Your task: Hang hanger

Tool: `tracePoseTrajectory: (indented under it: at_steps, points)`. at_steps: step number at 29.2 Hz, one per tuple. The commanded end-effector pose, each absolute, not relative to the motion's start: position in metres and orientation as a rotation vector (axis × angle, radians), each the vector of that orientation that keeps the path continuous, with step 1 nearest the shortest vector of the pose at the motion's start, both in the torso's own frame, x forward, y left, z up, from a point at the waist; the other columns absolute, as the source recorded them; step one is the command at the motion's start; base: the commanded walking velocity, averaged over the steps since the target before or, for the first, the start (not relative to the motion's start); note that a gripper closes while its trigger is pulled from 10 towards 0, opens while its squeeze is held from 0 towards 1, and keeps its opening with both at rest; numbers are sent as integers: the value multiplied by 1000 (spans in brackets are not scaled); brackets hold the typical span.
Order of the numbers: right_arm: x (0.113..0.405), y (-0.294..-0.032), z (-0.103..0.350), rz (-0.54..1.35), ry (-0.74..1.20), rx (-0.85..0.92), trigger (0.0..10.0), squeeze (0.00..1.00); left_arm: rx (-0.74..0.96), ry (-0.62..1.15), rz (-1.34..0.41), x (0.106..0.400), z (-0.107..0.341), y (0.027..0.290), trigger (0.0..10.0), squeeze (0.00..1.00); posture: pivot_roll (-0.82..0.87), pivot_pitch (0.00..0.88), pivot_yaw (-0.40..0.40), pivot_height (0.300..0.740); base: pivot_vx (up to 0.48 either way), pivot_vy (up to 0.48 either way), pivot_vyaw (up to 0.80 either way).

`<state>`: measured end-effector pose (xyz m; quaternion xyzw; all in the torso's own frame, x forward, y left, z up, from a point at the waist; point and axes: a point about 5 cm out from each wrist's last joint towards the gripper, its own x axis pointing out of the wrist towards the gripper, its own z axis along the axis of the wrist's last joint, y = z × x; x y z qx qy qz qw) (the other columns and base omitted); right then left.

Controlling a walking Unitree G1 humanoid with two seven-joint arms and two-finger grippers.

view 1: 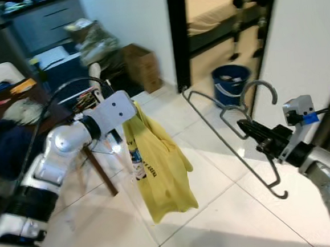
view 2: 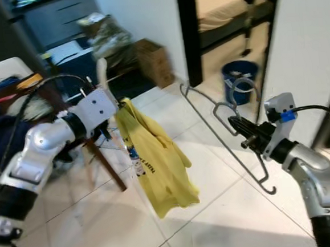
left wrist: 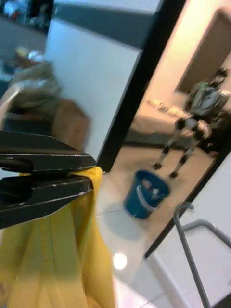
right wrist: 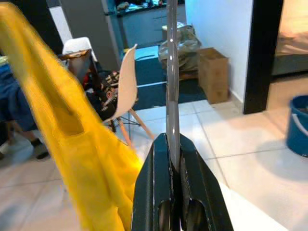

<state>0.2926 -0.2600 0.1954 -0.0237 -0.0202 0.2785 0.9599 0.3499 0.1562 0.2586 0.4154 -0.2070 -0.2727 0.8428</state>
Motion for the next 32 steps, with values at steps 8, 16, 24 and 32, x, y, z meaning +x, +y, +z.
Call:
tracePoseTrajectory:
  at_steps: [8,16,24,32]
  points:
    - [269,-269,209,699,-18,-74,10000,0,939,-467,-392,361,277,190,10000,0,-80,0,129,740,0,0,-800]
    - [244,-286,239,806,-128,-9,10000,0,859,-561,-462,359,284,174,10000,0,-82,0,130,740,0,0,-600]
    - [231,-253,245,1022,-104,-46,10000,0,891,-593,-551,360,279,160,10000,0,-77,0,132,740,0,0,0]
    - [233,-245,239,1028,-27,-102,10000,0,865,-613,-499,362,288,169,10000,0,-82,0,127,740,0,0,-761]
